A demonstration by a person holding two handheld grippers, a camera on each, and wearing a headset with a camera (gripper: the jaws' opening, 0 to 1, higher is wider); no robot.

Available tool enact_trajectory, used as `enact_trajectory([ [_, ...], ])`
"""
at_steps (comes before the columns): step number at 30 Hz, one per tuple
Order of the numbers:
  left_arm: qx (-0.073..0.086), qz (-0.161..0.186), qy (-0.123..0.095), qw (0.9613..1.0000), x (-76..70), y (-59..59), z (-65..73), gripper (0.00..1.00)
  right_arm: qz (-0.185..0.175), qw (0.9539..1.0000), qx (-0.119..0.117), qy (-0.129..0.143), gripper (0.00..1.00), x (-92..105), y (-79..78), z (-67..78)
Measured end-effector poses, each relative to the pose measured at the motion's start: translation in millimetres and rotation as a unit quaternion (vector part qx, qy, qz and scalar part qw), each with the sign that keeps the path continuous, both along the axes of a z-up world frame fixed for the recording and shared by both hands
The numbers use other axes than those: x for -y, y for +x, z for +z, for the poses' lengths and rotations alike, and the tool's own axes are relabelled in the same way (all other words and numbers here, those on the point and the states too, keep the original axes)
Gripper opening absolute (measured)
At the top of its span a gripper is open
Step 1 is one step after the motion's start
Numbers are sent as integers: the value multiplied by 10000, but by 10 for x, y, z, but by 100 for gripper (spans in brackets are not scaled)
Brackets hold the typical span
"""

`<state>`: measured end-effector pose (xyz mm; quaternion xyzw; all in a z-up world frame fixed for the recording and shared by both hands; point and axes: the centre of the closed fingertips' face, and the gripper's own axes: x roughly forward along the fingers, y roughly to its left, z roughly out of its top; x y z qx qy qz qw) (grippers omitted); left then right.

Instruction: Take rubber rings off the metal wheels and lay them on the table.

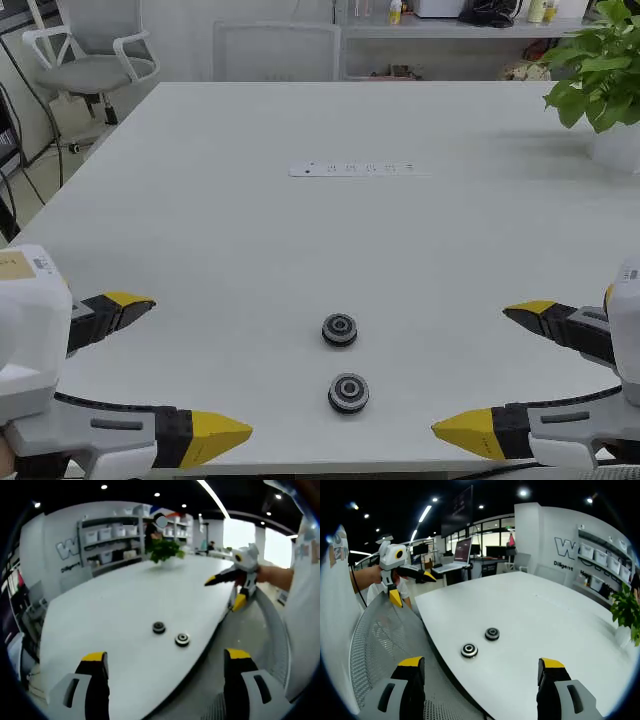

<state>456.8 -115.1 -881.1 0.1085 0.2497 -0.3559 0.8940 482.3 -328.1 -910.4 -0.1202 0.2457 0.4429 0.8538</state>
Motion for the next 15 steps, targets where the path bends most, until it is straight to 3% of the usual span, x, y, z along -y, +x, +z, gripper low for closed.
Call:
enact_trajectory([
  [15,-8,-13,28,10000,2,0,5,98,38,10000,-9,-4,93,-6,1,10],
])
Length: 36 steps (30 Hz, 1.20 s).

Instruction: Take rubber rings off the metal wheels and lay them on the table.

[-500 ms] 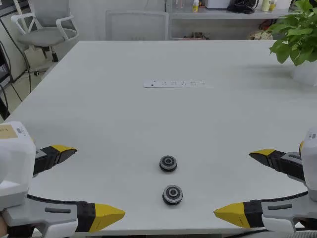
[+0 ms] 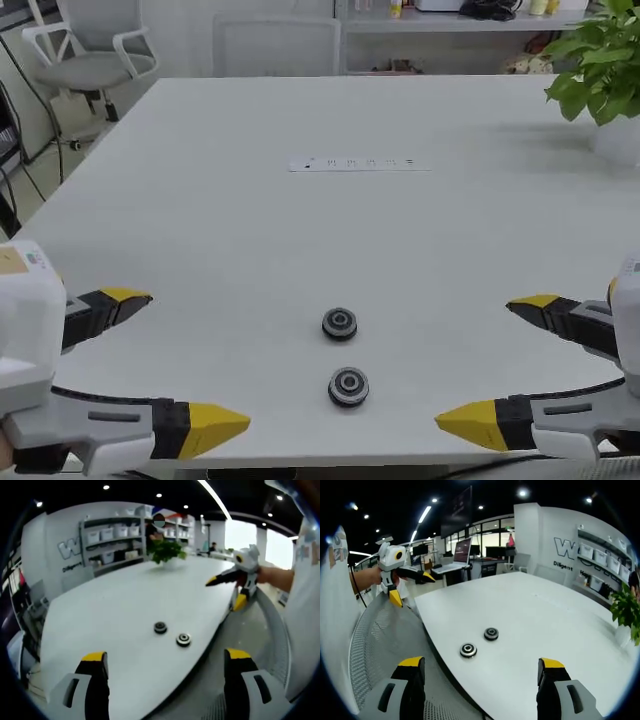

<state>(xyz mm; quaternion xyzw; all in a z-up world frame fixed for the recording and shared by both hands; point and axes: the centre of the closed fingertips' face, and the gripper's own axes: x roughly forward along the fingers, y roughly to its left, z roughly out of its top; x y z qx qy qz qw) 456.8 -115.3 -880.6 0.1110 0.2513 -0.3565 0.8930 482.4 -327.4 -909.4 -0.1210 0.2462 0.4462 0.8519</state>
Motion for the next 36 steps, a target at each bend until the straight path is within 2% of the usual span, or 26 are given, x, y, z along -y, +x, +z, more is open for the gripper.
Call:
enact_trajectory([
  [36,36,-19,-63,10000,2,44,35,97,66,9999,85,-45,93,2,78,41],
])
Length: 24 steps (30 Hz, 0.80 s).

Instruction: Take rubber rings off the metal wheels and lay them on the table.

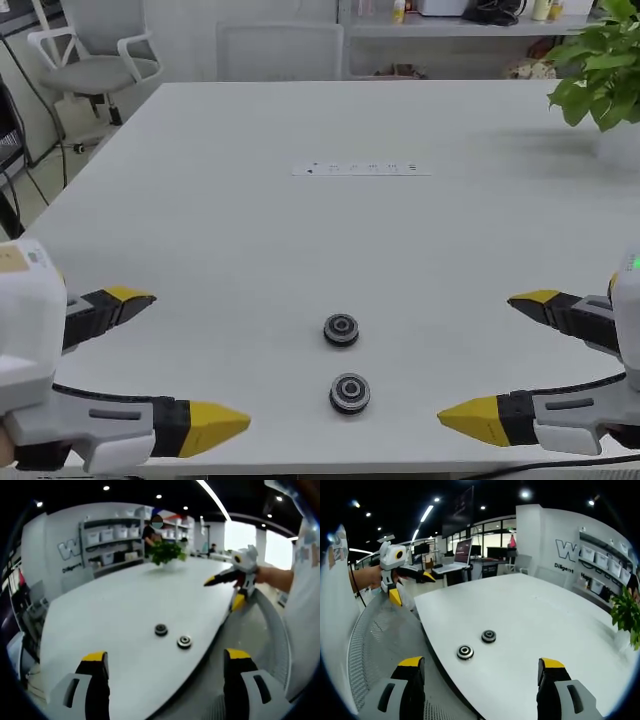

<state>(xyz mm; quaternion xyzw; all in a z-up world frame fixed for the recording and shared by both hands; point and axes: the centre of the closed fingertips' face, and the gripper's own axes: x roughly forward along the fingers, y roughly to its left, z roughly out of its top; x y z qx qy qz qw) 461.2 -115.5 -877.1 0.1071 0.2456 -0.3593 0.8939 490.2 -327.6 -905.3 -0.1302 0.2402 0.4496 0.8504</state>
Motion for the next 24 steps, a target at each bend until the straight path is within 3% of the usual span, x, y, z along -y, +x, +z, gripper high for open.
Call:
enact_trajectory([
  [24,-32,-3,21,10000,-4,41,-24,97,97,9999,32,24,93,-47,26,16],
])
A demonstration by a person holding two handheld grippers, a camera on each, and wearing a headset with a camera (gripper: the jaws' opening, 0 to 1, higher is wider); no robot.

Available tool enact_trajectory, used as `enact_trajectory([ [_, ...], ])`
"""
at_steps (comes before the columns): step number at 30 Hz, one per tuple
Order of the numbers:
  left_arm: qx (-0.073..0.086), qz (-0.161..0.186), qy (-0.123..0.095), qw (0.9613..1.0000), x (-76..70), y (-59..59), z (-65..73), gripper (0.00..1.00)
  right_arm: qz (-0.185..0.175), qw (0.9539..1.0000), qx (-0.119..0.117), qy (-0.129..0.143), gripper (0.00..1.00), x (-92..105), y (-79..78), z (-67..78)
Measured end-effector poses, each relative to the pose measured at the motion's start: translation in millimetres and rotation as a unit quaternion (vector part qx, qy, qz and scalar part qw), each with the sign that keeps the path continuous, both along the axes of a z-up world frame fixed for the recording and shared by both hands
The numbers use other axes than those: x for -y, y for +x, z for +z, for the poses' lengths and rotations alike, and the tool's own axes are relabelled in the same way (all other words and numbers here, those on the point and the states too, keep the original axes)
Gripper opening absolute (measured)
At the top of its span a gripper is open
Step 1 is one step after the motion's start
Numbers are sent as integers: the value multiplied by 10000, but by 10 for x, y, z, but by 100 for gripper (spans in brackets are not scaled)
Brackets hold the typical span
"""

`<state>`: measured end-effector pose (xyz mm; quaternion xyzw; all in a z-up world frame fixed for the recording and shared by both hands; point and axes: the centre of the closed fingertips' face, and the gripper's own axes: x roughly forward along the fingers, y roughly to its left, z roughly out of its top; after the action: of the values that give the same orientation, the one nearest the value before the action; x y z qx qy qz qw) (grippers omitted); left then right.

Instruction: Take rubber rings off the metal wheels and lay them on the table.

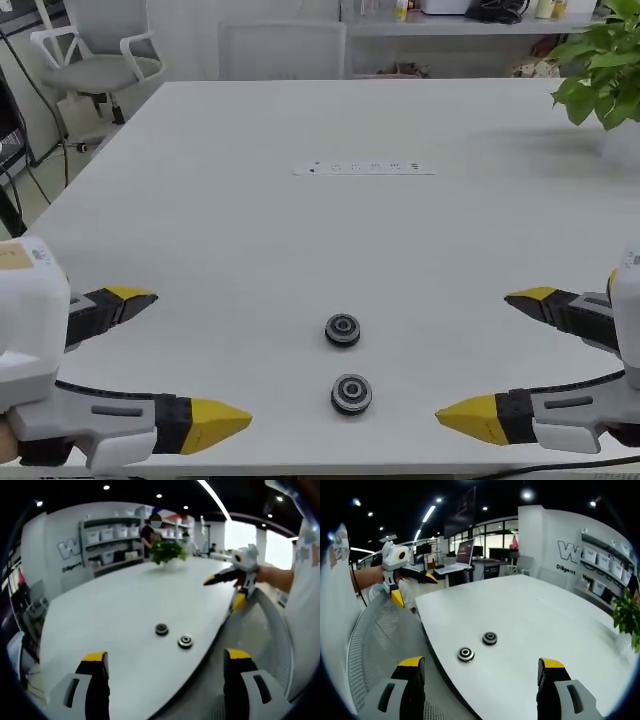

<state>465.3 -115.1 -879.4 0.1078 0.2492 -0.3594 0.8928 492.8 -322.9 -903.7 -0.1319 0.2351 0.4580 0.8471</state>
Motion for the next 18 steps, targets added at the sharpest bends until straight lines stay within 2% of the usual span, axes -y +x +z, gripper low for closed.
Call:
enact_trajectory([
  [6,13,-27,36,10000,10,37,5,97,8,10000,11,11,93,-12,30,-5],
  [15,57,-105,80,9999,81,160,43,97,56,10000,41,33,91,-60,118,0],
  [18,139,-168,97,9997,139,217,82,97,65,9999,58,55,91,-80,149,17],
])
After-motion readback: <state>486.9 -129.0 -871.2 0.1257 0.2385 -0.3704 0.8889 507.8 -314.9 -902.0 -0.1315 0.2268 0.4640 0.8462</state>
